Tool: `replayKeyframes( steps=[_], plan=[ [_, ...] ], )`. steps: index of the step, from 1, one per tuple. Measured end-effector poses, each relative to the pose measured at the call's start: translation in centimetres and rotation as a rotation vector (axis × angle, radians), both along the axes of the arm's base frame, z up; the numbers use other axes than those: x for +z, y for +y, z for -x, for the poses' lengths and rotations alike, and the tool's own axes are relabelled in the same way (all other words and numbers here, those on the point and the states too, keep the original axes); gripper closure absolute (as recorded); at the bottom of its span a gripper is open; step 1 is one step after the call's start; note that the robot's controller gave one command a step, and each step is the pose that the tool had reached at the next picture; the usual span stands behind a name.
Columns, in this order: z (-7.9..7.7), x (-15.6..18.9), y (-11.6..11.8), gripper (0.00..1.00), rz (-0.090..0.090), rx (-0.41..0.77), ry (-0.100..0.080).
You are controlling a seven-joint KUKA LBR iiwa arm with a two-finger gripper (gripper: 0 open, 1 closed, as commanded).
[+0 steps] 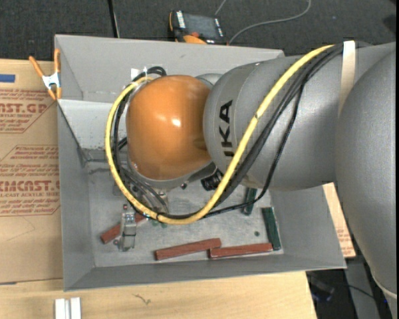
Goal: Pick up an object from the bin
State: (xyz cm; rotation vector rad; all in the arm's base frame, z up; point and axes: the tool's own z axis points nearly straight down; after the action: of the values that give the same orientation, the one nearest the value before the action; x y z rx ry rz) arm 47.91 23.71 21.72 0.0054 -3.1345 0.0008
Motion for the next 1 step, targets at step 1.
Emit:
replayKeyframes(
  steps=[1],
  plan=[
    [-1.69, -9.34, -3.61, 0.0, 0.002, 0.09, 0.0]
  ],
)
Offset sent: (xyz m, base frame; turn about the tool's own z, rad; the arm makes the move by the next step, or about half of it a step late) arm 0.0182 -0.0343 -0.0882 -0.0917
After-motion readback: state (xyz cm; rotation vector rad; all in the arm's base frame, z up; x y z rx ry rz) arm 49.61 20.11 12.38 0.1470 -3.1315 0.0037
